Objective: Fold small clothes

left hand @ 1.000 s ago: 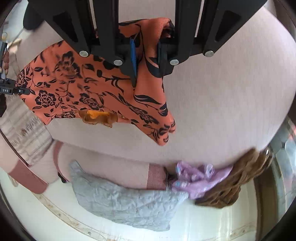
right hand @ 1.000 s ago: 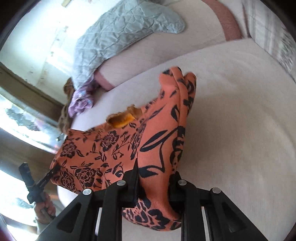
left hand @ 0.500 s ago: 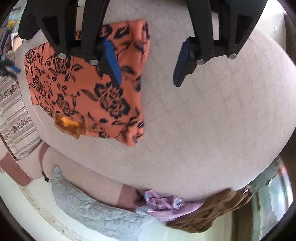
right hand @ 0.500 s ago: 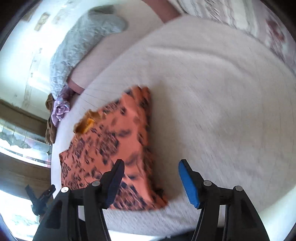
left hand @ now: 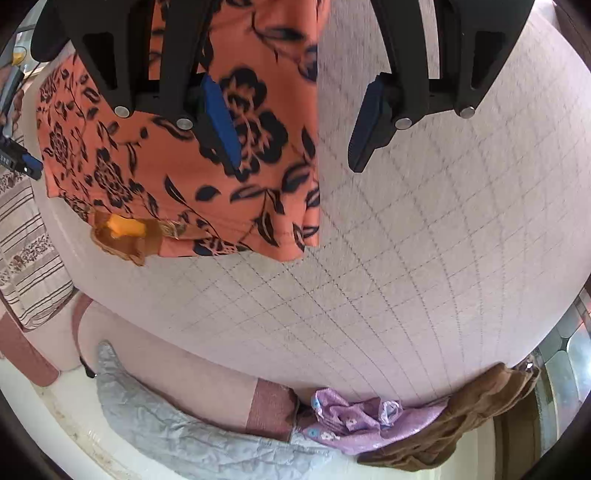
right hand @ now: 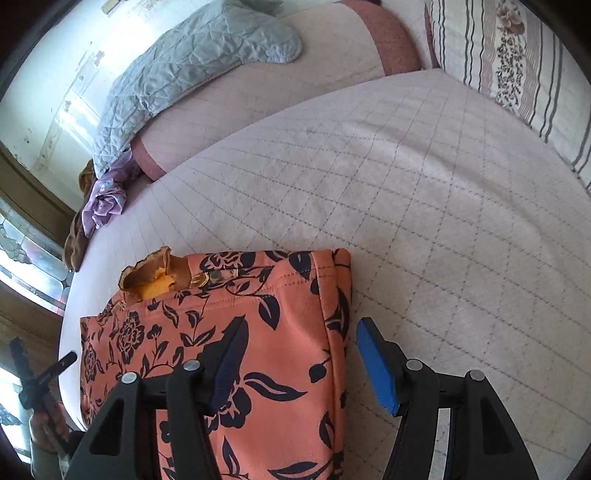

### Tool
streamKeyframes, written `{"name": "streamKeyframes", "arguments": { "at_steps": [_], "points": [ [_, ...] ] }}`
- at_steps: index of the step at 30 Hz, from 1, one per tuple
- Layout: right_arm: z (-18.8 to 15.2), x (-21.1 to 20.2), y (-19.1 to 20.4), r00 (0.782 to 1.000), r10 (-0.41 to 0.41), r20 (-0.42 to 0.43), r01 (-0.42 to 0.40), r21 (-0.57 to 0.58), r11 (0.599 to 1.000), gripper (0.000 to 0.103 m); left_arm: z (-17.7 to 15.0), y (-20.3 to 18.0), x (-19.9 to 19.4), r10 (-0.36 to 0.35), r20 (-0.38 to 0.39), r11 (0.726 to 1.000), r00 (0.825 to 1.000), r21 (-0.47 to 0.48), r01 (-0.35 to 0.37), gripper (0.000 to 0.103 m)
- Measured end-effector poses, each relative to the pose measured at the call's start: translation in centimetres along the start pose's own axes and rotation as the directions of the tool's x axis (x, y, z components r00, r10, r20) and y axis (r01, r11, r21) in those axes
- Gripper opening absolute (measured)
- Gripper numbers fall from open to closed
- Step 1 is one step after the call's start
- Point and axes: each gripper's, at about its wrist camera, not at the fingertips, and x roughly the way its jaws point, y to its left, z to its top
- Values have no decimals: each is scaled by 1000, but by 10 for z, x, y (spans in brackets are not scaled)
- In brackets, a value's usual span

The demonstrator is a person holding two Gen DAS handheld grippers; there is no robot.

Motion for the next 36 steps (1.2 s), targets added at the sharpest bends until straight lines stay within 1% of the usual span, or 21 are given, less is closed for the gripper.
{"name": "streamKeyframes", "arguments": {
  "at_steps": [7,11,13,14,15,16,17,18,19,20,23,25,26,28,29,30,31,32,33,34,36],
  "points": [
    [7,4,-3,1000,-17,-5,17,-5,1000,65,20,-9,10,14,37,1000,999,24,-15,61],
    [11,9,3,1000,-23,-4,22,-30,999,65,24,-10,21,15,2,1000,1000,8,-15,60],
    [13,16,7,999,-43,-17,42,-54,998,64,25,-12,24,15,-2,1000,1000,15,-15,60],
    [14,20,10,998,-53,-32,51,-69,996,60,25,-12,25,20,-4,1000,1000,19,-20,55],
    [15,24,13,997,-71,-42,67,-85,994,40,24,-13,26,29,-7,999,1000,31,-29,42],
    [16,26,16,996,-79,-46,75,-93,993,29,25,-14,28,41,-18,998,999,40,-40,6],
    [16,27,19,994,-97,-53,91,-102,991,24,25,-14,29,59,-32,998,998,40,-58,5],
    [16,25,23,993,-107,-51,101,-115,988,16,25,-13,28,52,-24,998,998,32,-51,5],
    [15,24,27,992,-118,-46,111,-132,985,11,26,-13,26,49,-16,998,999,29,-49,4],
    [15,20,33,991,-132,-38,124,-154,980,9,27,-14,20,52,3,998,999,29,-52,4],
    [17,5,44,988,-155,10,154,-196,968,8,31,-22,-7,46,84,998,995,45,-50,4],
    [23,-11,48,986,-155,62,164,-198,966,7,35,-28,-19,53,127,996,991,71,-63,4],
    [27,-17,49,985,-152,83,166,-198,966,7,38,-30,-19,60,136,994,989,78,-71,4],
    [34,-16,48,983,-152,103,170,-195,966,7,44,-26,-1,74,96,994,993,69,-80,5],
    [36,-9,45,983,-159,88,173,-187,967,8,45,-22,11,90,79,994,993,55,-95,8],
    [38,8,36,986,-160,43,165,-166,972,9,45,-20,20,101,62,993,993,49,-104,8],
    [38,21,27,990,-143,14,144,-140,980,10,44,-19,30,111,35,993,993,49,-112,9],
    [35,34,18,992,-126,-23,123,-109,986,11,40,-16,40,125,12,991,992,38,-125,12],
    [31,48,9,990,-127,-69,122,-70,990,12,38,-14,38,124,24,992,992,32,-125,13],
    [28,49,4,991,-119,-65,116,-41,992,12,36,-14,32,122,46,992,992,32,-123,14],
    [23,32,3,995,-104,-10,104,-6,995,15,32,-14,10,117,95,992,989,41,-121,21]
  ]
}}
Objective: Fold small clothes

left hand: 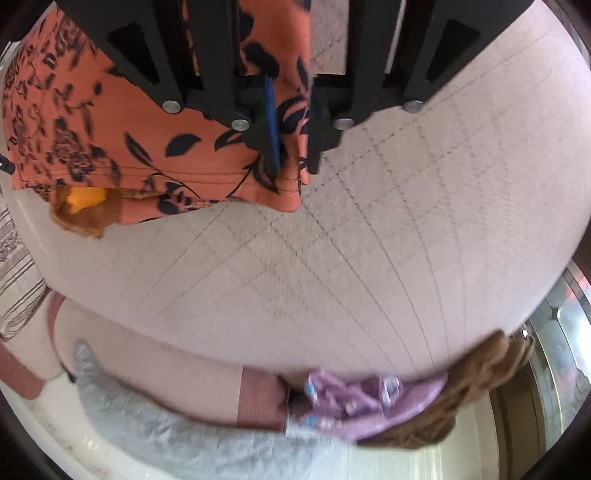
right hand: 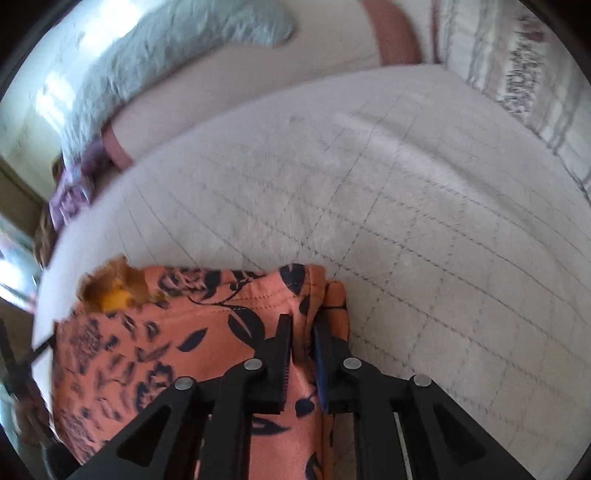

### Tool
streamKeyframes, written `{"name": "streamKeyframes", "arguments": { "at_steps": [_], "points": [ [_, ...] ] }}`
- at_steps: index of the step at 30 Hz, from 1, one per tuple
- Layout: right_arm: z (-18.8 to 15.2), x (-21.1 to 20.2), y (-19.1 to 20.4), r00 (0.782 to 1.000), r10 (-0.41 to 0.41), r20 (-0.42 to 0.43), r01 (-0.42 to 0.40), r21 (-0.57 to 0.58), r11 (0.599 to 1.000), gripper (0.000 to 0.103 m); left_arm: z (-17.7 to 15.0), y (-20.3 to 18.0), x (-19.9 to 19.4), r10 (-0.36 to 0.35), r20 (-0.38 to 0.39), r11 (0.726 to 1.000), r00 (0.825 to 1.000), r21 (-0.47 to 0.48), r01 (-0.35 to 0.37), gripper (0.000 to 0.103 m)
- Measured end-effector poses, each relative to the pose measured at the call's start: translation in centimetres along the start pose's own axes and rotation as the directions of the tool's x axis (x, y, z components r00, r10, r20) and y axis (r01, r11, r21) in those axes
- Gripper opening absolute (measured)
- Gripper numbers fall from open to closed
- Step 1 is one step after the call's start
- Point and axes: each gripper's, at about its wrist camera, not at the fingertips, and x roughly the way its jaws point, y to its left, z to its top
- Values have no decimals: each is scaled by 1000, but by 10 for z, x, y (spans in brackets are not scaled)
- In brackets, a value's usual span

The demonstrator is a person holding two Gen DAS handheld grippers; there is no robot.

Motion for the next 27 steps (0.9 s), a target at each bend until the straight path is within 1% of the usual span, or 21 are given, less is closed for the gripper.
{"name": "streamKeyframes", "arguments": {
  "at_steps": [2,3,5,6,7,8,10,11,12,14,15,16,17,18,20,21,22,23,24,25,27],
  "points": [
    [-3,-18,2,999,-21,37,21,-4,1000,15,-2,5,-24,1,46,1000,999,-14,-1,45],
    [-5,-31,3,998,-23,59,23,0,1000,17,-4,9,-41,-6,83,999,997,-35,9,49],
    [-10,-53,7,996,39,85,-41,21,999,17,-13,9,-67,-27,131,998,991,-50,34,59],
    [-16,-65,13,991,102,87,-105,27,994,18,-18,6,-81,-45,147,998,988,-44,52,61],
    [-20,-70,19,987,141,83,-143,21,989,19,-23,4,-88,-55,154,997,986,-38,62,66],
    [-26,-74,26,979,189,75,-190,11,982,27,-31,-1,-98,-68,156,997,985,-26,73,70],
    [-40,-69,42,952,305,18,-305,3,952,58,-46,-11,-105,-94,141,996,986,1,95,72],
    [-46,-62,45,942,337,-8,-337,10,942,77,-55,-17,-106,-100,131,995,986,8,100,72],
    [-54,-52,44,939,344,-20,-343,28,939,77,-67,-23,-107,-105,118,994,987,18,104,72],
    [-69,-38,34,955,295,-36,-291,88,953,77,-88,-29,-97,-101,60,995,993,30,99,72],
    [-81,-32,21,960,280,-32,-272,143,952,76,-98,-30,-86,-95,17,995,995,30,94,72],
    [-92,-32,9,961,276,-18,-268,185,946,74,-107,-32,-77,-78,-23,996,997,36,79,72],
    [-101,-32,-3,959,283,2,-277,218,936,70,-117,-30,-61,-35,-87,998,996,43,39,72],
    [-107,-36,-13,952,306,32,-304,245,921,67,-122,-27,-53,5,-108,999,994,49,0,72],
    [-109,-46,-20,950,307,50,-309,269,912,69,-120,-21,-60,-7,-92,1000,996,14,8,74],
    [-107,-51,-18,958,282,49,-285,260,923,70,-117,-19,-66,-12,-82,1000,997,-10,11,74],
    [-104,-60,-16,968,248,48,-252,236,938,70,-113,-17,-74,-22,-50,999,999,-24,21,74],
    [-101,-67,-11,967,248,56,-254,205,945,71,-111,-17,-80,-26,-27,999,999,-25,25,74],
    [-100,-72,-9,963,262,60,-268,187,945,71,-109,-19,-88,-29,7,999,1000,-23,29,74],
    [-96,-75,-5,958,280,60,-286,168,943,71,-108,-20,-92,-34,20,999,999,-24,34,74],
    [-87,-76,5,952,302,54,-307,146,940,71,-108,-24,-91,-65,13,998,998,-25,66,74]
  ]
}}
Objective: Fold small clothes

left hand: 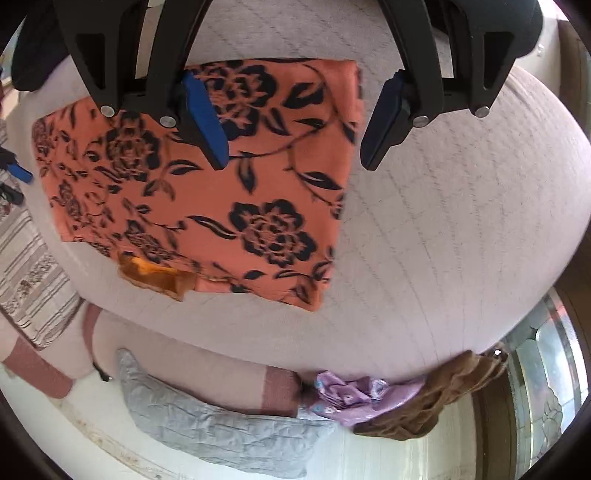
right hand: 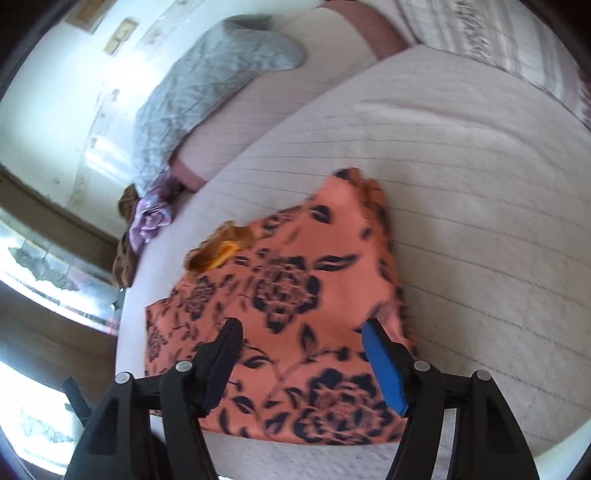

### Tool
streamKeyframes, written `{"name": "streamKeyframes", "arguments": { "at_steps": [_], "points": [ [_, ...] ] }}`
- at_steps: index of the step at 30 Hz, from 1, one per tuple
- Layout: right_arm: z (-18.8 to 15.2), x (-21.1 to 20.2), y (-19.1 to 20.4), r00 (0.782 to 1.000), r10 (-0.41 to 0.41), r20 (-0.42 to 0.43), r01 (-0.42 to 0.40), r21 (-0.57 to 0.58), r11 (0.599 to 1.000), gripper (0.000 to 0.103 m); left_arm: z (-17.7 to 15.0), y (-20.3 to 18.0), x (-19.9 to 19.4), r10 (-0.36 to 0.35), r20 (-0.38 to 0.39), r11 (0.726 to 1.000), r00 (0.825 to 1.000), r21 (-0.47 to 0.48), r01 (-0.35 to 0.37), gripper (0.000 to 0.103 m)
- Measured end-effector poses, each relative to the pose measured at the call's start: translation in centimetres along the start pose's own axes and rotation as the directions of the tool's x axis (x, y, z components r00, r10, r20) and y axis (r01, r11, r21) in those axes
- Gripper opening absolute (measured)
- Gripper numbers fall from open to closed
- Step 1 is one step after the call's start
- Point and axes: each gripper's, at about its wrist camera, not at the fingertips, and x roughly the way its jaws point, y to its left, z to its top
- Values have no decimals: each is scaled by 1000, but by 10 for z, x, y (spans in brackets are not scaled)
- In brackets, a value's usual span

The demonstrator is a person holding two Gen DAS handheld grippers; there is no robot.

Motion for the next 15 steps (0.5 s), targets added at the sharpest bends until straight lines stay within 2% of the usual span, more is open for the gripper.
{"name": "streamKeyframes", "arguments": {
  "at_steps": [5,7,9,11,12,14,15],
  "points": [
    [30,30,27,994,89,-60,-92,-52,994,71,-8,-15,15,-8,-41,1000,999,17,9,74],
    [49,53,26,986,141,-89,-144,-26,989,71,-9,-15,29,10,-81,1000,997,16,-9,74],
    [67,74,15,987,126,-95,-127,4,992,71,-12,-15,39,31,-90,999,995,25,-29,76],
    [85,89,-16,996,37,-77,-30,86,996,71,-11,-19,39,45,-84,998,996,55,-40,77],
    [92,92,-41,998,28,-52,-18,179,984,70,-11,-20,38,47,-85,997,995,62,-42,77],
    [95,85,-68,995,103,7,-101,297,950,69,-10,-20,40,42,-89,997,995,64,-36,77],
    [93,78,-70,993,113,20,-114,315,942,71,-9,-19,40,39,-90,998,995,62,-34,77]
  ]
}}
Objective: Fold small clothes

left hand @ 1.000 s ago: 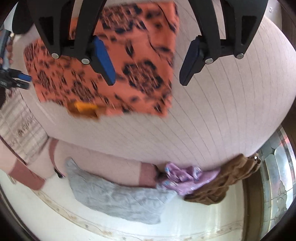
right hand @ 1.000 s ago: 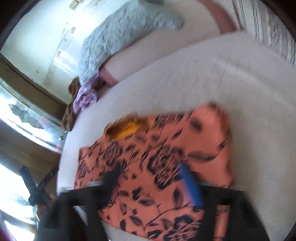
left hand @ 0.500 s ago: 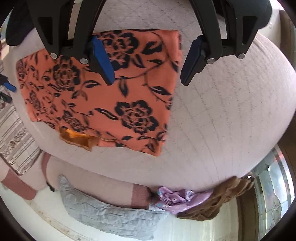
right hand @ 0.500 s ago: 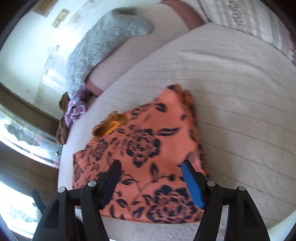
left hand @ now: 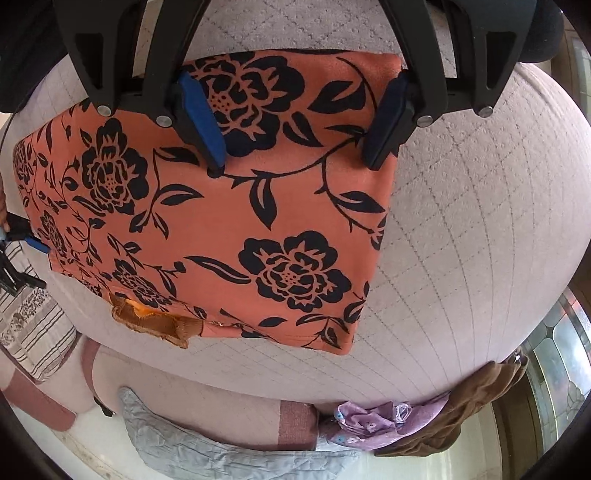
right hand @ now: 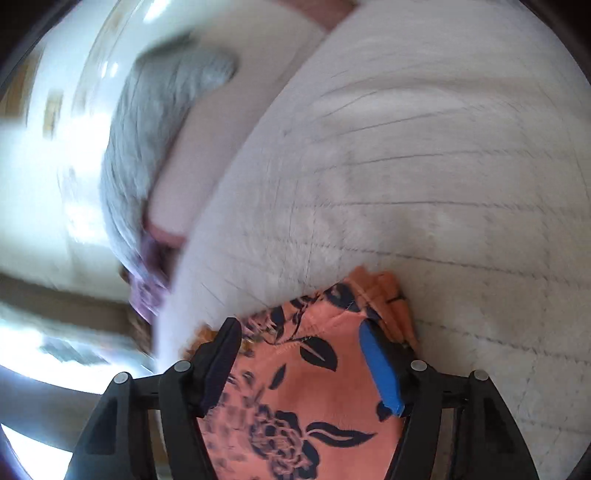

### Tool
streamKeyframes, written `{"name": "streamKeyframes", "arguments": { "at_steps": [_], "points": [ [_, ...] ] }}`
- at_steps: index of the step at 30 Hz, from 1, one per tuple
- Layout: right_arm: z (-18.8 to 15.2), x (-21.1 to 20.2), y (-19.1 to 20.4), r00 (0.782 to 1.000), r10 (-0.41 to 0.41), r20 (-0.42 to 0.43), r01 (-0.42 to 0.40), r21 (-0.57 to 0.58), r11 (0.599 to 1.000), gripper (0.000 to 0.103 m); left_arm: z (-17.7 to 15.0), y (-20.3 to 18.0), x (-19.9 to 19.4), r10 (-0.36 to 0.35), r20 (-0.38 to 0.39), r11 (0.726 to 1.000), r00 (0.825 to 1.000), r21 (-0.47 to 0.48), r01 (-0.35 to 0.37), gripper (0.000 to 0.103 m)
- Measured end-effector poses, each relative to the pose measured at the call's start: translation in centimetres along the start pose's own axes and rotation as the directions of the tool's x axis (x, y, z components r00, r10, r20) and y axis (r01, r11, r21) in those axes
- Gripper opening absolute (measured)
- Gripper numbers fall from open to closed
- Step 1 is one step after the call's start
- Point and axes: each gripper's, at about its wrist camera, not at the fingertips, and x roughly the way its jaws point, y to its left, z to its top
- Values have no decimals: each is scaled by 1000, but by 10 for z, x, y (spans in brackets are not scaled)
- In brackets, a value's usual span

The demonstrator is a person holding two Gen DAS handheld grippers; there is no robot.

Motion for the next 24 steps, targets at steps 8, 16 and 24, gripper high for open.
{"name": "streamKeyframes", "arguments": {
  "at_steps": [8,16,24],
  "points": [
    [-83,-61,52,999,-31,-18,24,-294,956,72,4,-3,-2,11,-28,1000,1000,-20,-12,77],
    [-162,-46,48,979,-129,-159,53,-410,911,80,-5,-8,-33,-4,1,1000,1000,-9,4,77],
    [-162,-84,24,996,-92,-5,89,-211,973,82,-5,-6,-53,4,27,1000,1000,-18,-3,77]
  ]
}}
